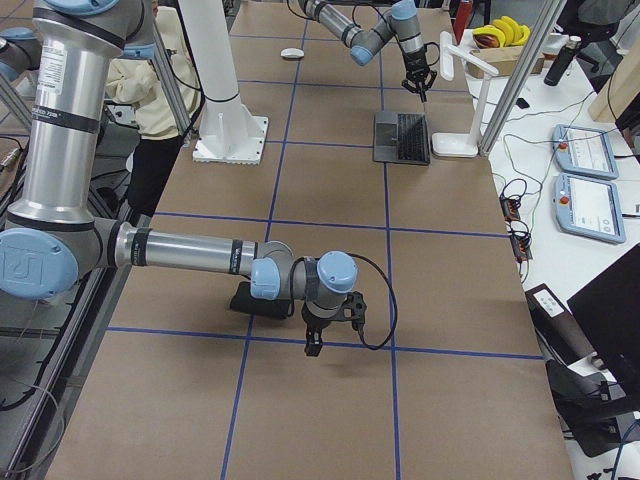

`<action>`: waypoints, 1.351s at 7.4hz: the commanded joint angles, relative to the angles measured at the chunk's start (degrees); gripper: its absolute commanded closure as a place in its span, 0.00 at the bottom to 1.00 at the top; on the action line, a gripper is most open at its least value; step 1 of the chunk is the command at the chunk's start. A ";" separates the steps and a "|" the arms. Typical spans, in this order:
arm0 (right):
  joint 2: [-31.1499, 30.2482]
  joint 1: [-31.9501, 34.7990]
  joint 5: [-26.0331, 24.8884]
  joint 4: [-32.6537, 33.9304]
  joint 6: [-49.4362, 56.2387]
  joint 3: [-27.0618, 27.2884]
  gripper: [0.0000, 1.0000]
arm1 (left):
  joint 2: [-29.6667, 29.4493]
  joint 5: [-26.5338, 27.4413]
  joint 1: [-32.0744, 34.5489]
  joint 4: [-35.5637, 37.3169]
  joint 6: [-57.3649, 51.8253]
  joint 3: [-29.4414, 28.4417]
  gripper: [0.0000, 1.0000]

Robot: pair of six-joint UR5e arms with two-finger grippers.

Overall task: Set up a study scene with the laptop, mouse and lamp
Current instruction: 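Lower the laptop in front of the lamp and open the left gripper, then withdraw the left gripper away from the laptop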

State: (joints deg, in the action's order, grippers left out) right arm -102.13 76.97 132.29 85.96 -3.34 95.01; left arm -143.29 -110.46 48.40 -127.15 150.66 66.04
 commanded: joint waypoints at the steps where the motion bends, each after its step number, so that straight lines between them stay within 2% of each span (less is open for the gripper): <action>1: 0.52 -0.24 -0.02 0.09 0.00 0.00 0.00 | 0.46 -0.10 0.99 -0.12 -1.07 2.23 0.28; 2: 0.96 -0.24 0.07 0.61 -0.09 0.00 0.00 | 2.29 -0.36 1.26 -0.12 -1.24 5.29 0.13; 3: 1.66 -0.42 -0.02 0.96 -0.09 -0.09 0.00 | 6.49 -0.45 1.69 -0.12 -3.16 11.76 0.02; 4: 2.89 -0.42 -0.19 1.05 -0.09 -0.01 0.00 | 11.40 -0.63 1.70 -0.12 -4.92 17.92 0.01; 6: 5.00 -0.42 0.51 0.88 -5.49 0.43 0.00 | 16.79 -4.47 1.87 -0.12 -10.01 24.46 0.01; 7: 5.09 -0.42 2.95 0.53 -13.02 0.43 0.00 | 18.29 -7.89 3.44 0.14 -13.86 25.79 0.01; 8: 4.92 -0.42 5.32 0.35 -15.88 0.70 0.00 | 21.27 -11.67 5.37 0.06 -18.68 27.28 0.01; 10: 4.31 -1.12 5.87 0.53 -15.12 0.17 0.00 | 26.11 -21.59 11.86 0.06 -29.75 28.43 0.01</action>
State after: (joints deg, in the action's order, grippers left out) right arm -97.39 76.34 137.59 86.43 -18.10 95.41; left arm -120.34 -125.87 56.35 -127.09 127.90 93.55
